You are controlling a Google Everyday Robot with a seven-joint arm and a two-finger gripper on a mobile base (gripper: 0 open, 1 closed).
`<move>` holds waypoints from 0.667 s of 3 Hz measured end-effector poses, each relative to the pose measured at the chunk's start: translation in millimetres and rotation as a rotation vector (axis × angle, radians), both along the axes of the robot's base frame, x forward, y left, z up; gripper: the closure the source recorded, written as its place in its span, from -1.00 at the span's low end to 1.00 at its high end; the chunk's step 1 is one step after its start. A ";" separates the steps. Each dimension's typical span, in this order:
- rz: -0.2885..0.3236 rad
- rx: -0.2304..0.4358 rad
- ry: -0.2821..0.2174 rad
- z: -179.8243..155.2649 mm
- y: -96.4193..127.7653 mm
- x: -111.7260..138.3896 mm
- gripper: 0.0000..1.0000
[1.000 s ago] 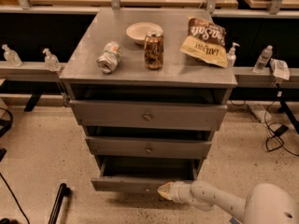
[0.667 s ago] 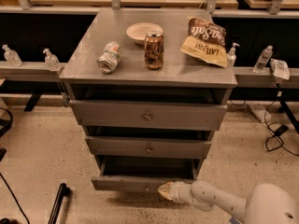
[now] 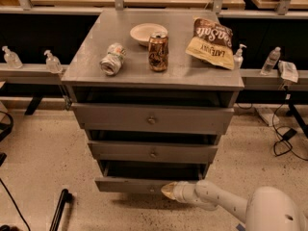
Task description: Close bottom drawer
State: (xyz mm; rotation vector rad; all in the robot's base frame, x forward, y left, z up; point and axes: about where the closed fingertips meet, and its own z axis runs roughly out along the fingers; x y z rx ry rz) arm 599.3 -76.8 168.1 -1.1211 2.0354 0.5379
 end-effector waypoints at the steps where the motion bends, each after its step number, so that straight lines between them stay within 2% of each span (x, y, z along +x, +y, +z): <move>1: 0.000 0.000 0.000 0.0 0.0 -0.1 1.00; 2: 0.024 -0.002 0.029 -9.2 6.7 -8.7 1.00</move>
Offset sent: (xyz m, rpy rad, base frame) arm -0.0195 0.0114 -0.0208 -0.0078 0.0673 0.0523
